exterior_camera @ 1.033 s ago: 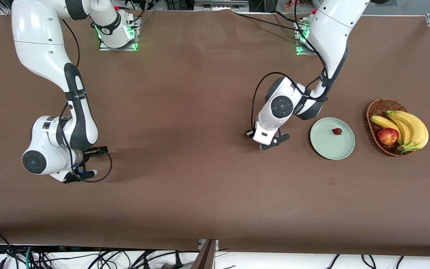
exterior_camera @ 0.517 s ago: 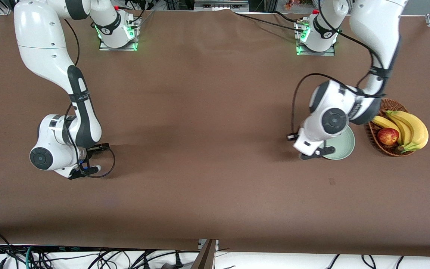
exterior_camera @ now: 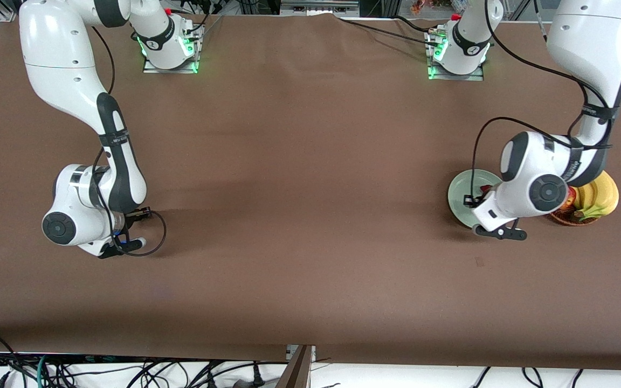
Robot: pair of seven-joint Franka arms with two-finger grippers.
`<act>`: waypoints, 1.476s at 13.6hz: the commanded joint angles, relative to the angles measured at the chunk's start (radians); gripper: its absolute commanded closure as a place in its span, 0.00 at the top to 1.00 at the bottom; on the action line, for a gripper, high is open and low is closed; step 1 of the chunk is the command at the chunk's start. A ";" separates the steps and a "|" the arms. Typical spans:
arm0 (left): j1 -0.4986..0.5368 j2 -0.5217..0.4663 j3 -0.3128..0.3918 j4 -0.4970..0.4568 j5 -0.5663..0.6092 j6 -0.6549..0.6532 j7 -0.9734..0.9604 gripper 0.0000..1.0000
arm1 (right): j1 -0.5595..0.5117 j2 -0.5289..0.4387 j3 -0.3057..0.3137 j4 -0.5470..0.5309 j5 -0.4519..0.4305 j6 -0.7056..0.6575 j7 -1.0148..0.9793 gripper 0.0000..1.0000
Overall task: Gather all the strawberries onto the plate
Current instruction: 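Lower the strawberry onto the plate while the right gripper grasps another, then carry the third strawberry toward the plate and release it on the table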
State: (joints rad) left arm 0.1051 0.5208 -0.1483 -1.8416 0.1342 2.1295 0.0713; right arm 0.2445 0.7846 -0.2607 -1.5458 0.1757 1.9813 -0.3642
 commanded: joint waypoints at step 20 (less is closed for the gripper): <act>0.041 -0.042 -0.154 0.007 -0.068 -0.025 -0.091 1.00 | 0.682 0.240 0.273 0.276 0.219 0.731 1.354 0.89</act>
State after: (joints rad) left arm 0.1624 0.4690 -0.2795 -1.8286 0.0829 2.1027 0.0755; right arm 0.9097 0.9797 0.0109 -1.3436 0.3800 2.7038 0.9789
